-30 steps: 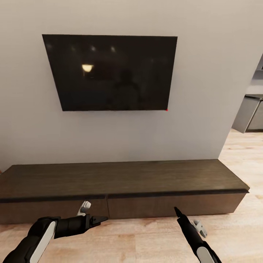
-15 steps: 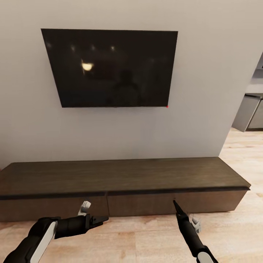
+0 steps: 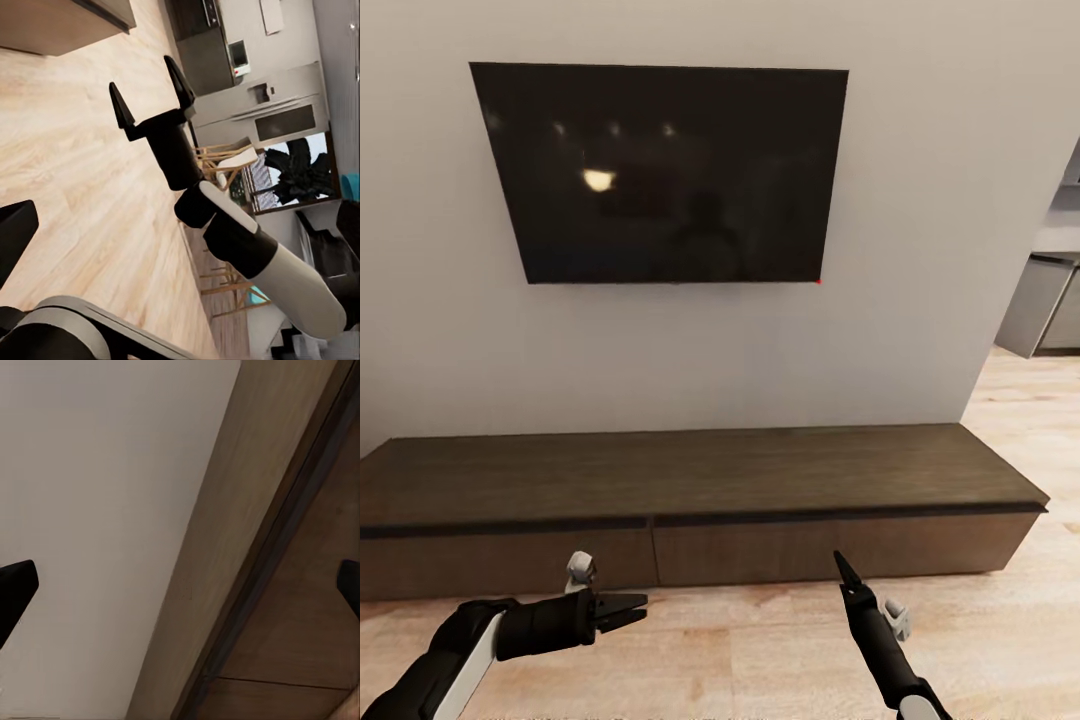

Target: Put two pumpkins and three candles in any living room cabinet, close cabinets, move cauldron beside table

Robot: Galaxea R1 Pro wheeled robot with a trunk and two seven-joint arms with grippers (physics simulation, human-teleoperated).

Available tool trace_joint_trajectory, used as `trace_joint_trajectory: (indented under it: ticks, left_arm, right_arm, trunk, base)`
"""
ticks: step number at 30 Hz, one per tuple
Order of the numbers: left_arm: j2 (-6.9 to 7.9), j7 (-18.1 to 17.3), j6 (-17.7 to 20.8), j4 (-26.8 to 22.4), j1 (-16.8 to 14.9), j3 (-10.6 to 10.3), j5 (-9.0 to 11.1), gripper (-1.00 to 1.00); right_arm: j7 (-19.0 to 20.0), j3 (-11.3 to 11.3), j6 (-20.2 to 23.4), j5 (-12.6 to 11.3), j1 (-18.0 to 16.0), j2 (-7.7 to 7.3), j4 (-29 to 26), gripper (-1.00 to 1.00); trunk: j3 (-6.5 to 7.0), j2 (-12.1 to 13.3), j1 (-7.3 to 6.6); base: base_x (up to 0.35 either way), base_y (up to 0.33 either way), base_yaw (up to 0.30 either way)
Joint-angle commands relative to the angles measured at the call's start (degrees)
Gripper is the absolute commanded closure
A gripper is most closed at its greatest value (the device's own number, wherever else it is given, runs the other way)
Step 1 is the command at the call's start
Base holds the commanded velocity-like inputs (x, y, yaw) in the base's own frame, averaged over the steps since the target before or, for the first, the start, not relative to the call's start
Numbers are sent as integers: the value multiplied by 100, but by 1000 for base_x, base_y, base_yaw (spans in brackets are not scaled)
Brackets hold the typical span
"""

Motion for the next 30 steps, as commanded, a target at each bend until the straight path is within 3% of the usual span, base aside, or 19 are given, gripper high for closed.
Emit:
trace_joint_trajectory:
  ticks: [1,6,17,22,30]
  left_arm:
    - [6,-29,44,3,-4,-13,24,-100]
    - [3,-120,44,36,-4,-20,25,-100]
    - [-2,-144,44,40,-4,-21,26,-100]
    - [-6,-146,44,40,-4,-34,25,-100]
    - [-15,-148,44,40,-4,-102,25,-100]
  right_arm:
    - [67,-14,42,-54,-3,3,1,-100]
    - [429,-17,105,-54,-4,5,0,-100]
    - [539,-24,111,-86,-4,8,-71,-100]
    - [597,-11,112,-502,-4,8,-47,-100]
    - [823,-19,129,-591,-4,-18,-22,-100]
  trunk:
    - [-24,-44,22]
    - [-114,-244,132]
    - [-311,-686,373]
    - [-401,-886,483]
    - [-544,-1207,659]
  base:
    - [0,0,0]
    - [0,0,0]
    - [0,0,0]
    - [0,0,0]
    - [0,0,0]
